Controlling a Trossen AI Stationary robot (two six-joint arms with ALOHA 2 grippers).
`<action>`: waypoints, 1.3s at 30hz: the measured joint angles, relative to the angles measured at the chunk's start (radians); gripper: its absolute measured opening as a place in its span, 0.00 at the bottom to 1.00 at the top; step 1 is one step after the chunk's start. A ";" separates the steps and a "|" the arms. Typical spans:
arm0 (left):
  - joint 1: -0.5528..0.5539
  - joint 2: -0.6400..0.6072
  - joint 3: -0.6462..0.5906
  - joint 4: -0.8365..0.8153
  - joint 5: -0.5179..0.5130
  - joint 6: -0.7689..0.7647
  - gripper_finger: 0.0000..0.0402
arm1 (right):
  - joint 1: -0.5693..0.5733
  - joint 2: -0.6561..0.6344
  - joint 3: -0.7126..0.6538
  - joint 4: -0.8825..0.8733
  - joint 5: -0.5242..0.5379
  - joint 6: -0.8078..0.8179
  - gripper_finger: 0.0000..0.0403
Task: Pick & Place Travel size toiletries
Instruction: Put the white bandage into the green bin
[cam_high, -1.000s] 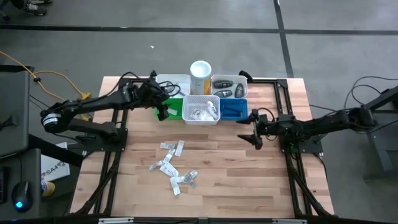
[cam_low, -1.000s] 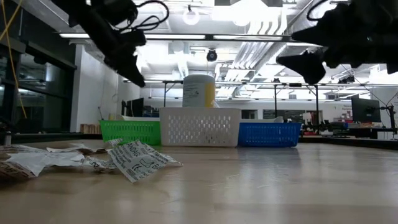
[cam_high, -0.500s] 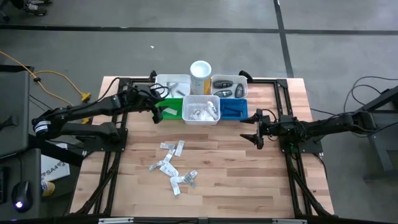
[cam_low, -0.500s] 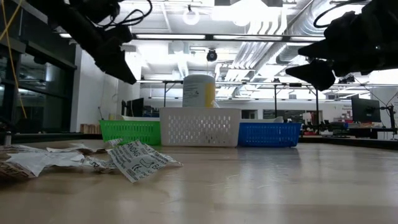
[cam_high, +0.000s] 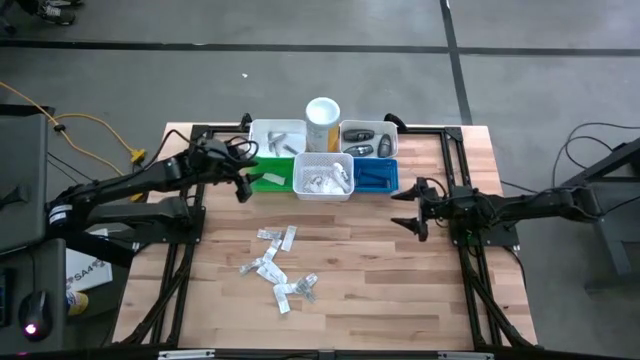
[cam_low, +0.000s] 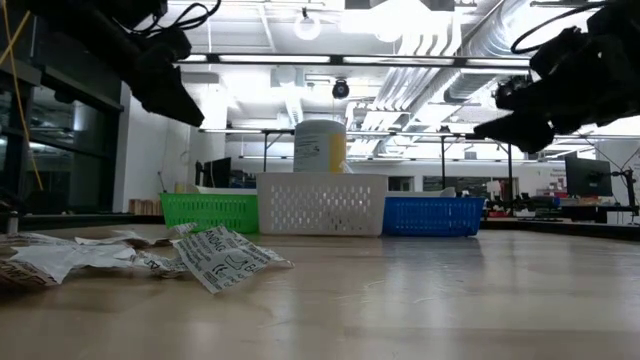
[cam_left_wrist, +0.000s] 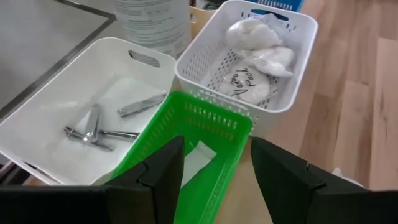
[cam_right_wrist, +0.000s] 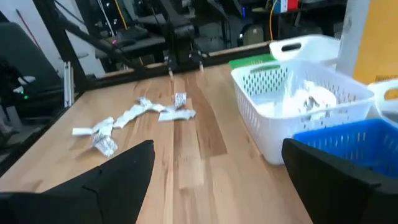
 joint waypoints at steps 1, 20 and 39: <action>0.000 -0.003 0.000 -0.005 0.001 -0.003 0.46 | 0.000 -0.015 0.000 -0.027 -0.002 0.003 0.86; 0.000 -0.048 -0.001 -0.229 0.007 -0.116 0.46 | 0.000 -0.149 -0.002 -0.228 -0.015 0.133 0.86; -0.413 0.193 0.006 -0.172 -0.199 -0.644 0.46 | 0.000 -0.149 -0.002 -0.227 -0.028 0.153 0.86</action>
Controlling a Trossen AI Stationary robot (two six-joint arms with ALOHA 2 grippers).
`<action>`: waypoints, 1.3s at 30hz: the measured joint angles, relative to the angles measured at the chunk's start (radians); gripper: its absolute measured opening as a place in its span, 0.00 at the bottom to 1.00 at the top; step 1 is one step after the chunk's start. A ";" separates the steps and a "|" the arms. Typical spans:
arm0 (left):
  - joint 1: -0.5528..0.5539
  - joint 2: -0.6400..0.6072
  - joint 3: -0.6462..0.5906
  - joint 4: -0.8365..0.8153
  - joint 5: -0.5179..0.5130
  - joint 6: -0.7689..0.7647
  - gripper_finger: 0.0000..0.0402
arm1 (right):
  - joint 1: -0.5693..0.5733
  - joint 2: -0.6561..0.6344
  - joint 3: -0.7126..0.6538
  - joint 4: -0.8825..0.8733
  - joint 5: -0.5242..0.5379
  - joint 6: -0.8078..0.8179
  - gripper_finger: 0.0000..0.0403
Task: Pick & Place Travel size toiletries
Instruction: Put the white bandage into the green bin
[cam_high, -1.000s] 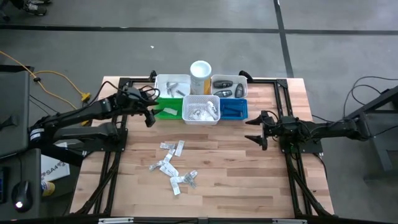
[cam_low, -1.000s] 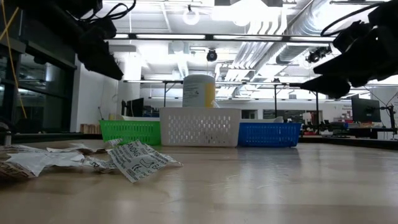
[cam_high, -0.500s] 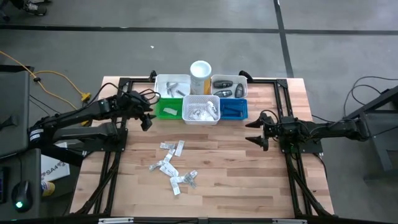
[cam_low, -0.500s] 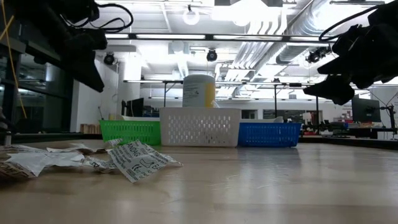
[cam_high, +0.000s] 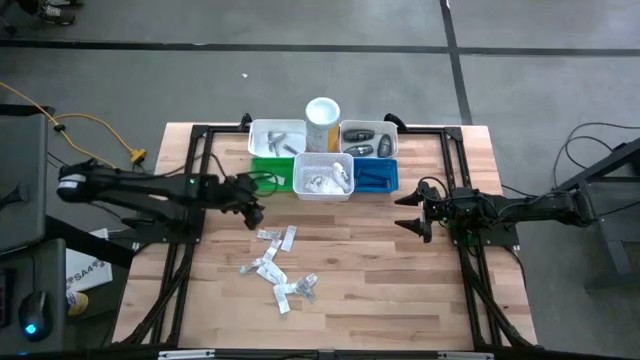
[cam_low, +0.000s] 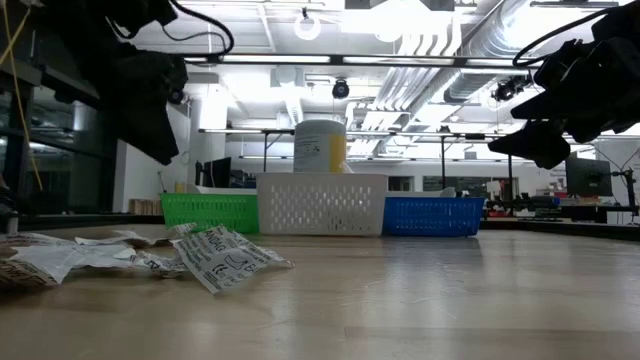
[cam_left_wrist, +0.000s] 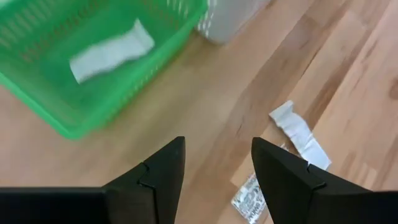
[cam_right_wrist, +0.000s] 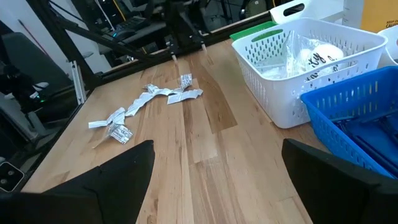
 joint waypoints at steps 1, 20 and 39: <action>-0.025 0.020 0.002 -0.003 -0.009 -0.042 0.46 | 0.000 0.000 0.000 0.000 0.000 0.000 0.86; -0.190 0.253 0.035 -0.045 0.013 -0.619 0.46 | 0.000 0.000 0.000 0.000 0.000 0.000 0.86; -0.188 0.274 -0.140 0.235 0.153 -0.682 0.46 | 0.000 0.000 0.000 0.000 0.000 0.000 0.86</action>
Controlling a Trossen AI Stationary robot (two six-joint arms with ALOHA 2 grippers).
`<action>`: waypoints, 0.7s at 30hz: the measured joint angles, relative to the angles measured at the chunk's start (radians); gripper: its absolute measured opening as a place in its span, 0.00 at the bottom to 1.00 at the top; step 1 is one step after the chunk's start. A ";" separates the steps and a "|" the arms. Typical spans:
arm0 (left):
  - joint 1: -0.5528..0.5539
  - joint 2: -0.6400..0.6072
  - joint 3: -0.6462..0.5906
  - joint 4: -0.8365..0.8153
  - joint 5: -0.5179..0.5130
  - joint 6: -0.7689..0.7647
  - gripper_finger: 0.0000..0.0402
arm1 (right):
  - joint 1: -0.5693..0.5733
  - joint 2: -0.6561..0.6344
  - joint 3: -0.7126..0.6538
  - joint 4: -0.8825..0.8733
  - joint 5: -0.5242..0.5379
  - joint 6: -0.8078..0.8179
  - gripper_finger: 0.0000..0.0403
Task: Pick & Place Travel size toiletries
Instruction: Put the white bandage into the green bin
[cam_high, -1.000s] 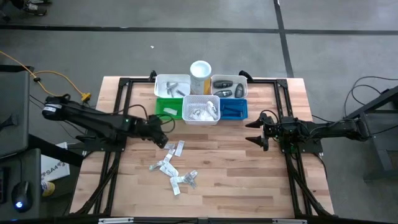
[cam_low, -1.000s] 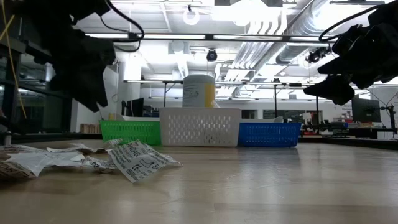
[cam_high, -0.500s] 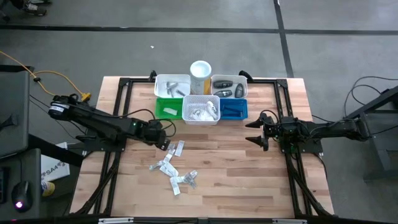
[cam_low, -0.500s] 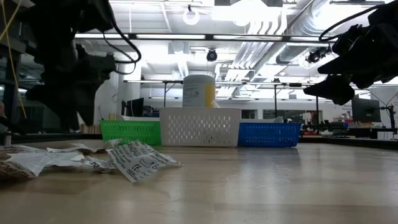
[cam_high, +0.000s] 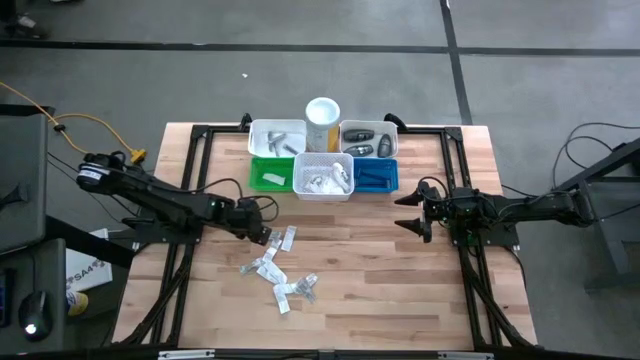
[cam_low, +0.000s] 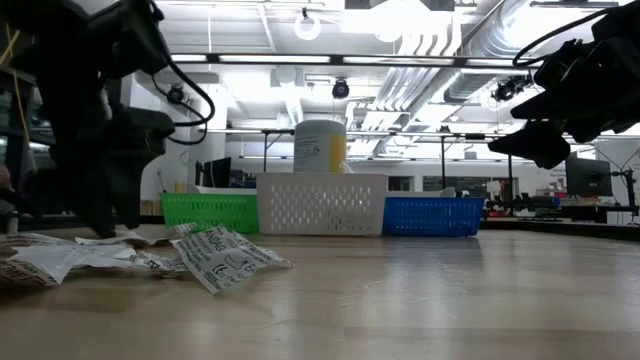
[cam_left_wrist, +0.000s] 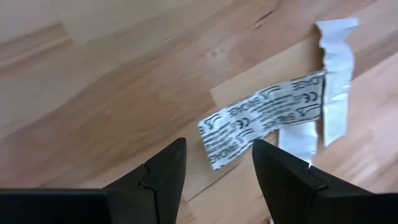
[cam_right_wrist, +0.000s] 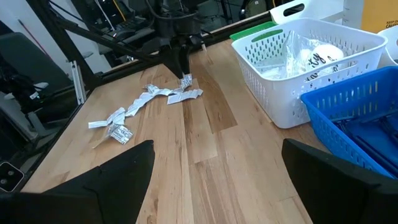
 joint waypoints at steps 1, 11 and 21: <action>0.000 -0.001 -0.007 0.017 0.001 0.000 0.46 | 0.000 0.000 0.000 0.000 0.000 0.000 0.86; 0.000 0.001 -0.021 0.068 0.003 -0.001 0.46 | 0.000 0.000 0.000 0.000 0.000 0.000 0.86; 0.000 0.002 -0.022 0.072 0.001 -0.024 0.45 | 0.000 0.000 0.000 0.000 0.000 0.000 0.86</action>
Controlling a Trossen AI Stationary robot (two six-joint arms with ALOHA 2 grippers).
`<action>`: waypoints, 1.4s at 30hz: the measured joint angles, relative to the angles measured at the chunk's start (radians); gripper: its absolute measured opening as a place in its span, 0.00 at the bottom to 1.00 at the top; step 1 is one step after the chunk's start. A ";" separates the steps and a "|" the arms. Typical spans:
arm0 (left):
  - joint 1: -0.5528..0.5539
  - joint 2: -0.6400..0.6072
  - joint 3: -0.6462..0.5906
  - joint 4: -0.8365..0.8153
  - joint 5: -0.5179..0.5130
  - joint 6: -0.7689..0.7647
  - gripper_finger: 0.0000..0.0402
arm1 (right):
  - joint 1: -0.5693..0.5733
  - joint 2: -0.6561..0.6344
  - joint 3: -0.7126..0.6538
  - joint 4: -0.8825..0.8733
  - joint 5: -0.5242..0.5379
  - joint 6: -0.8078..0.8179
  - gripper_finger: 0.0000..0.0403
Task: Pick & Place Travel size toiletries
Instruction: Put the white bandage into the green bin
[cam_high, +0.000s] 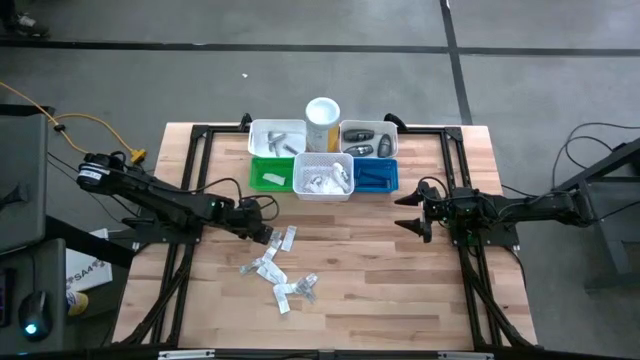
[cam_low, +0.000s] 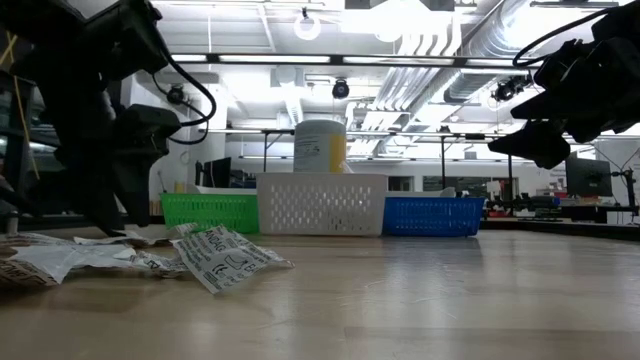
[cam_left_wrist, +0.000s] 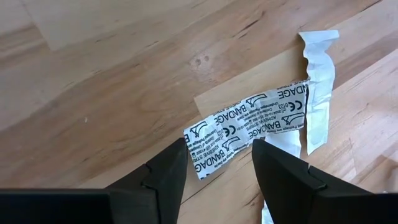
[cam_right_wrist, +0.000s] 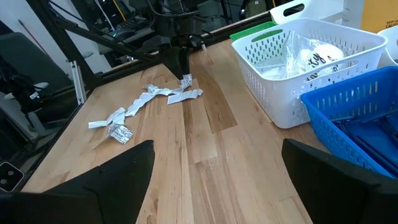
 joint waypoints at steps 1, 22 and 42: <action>0.000 0.000 0.000 0.000 -0.001 0.000 0.45 | 0.000 0.000 0.000 0.000 0.000 0.000 0.86; 0.000 0.003 -0.003 -0.010 -0.025 0.062 0.01 | 0.000 0.000 0.000 0.000 0.000 0.000 0.86; 0.000 -0.129 0.117 -0.103 -0.202 0.329 0.00 | 0.000 0.000 0.000 0.000 0.000 0.000 0.86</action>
